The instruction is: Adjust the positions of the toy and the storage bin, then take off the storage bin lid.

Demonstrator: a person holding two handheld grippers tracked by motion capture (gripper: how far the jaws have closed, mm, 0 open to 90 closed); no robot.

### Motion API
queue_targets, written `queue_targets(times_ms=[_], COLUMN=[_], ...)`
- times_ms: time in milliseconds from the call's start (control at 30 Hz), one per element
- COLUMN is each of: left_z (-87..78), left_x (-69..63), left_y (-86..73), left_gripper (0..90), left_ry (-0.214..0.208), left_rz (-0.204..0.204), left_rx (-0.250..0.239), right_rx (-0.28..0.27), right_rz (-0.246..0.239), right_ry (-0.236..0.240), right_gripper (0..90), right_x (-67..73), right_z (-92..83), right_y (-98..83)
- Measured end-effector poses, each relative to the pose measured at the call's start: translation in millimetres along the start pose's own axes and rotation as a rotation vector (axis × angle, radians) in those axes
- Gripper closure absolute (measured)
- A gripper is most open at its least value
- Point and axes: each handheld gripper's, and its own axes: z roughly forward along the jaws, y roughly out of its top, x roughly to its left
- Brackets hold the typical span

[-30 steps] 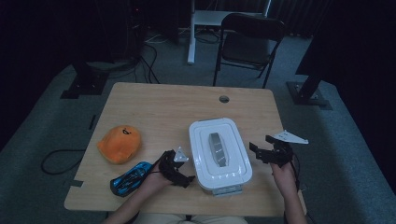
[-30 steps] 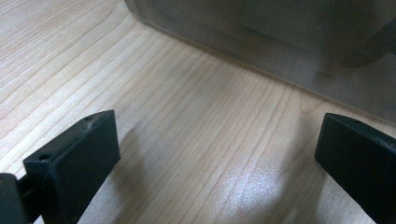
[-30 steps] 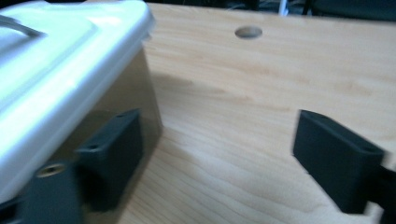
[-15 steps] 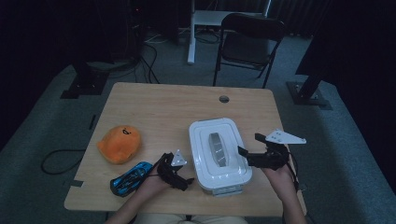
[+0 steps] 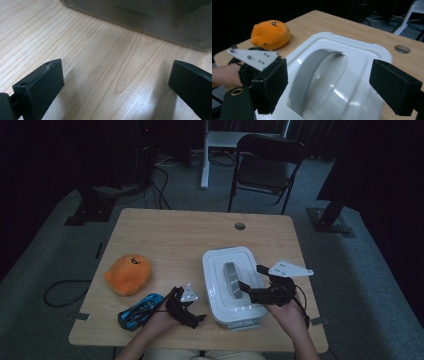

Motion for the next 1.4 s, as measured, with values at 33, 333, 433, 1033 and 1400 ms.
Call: queue_targets(times_ms=[33,333,433,1033,1400], left_z=[-0.2,-0.6,-0.6,-0.7,-0.8], left_x=[-0.2,-0.6,-0.6,-0.5,-0.6], left_y=[-0.3,-0.8,-0.8,-0.8,-0.8], left_gripper=[0.6,0.6,0.6,0.5,0.6], left_ry=[0.001,0.002,0.002,0.002,0.002], left_rz=[-0.001,-0.001,-0.002,-0.002,-0.002], left_rx=[0.0,0.0,0.0,0.0,0.0], right_rx=[0.006,0.075,0.09,0.221,0.211], right_rz=[-0.007,-0.057,-0.055,-0.083,-0.077], right_ry=[0.0,0.011,-0.008,-0.009,0.043], right_gripper=[15.1,20.1,24.9,43.2,60.0], right_x=[2.2,18.6,20.8,23.1,23.8], right_z=[2.2,22.4,26.3,36.0,35.0], right_y=[0.3,0.2,0.0,-9.2,-10.4])
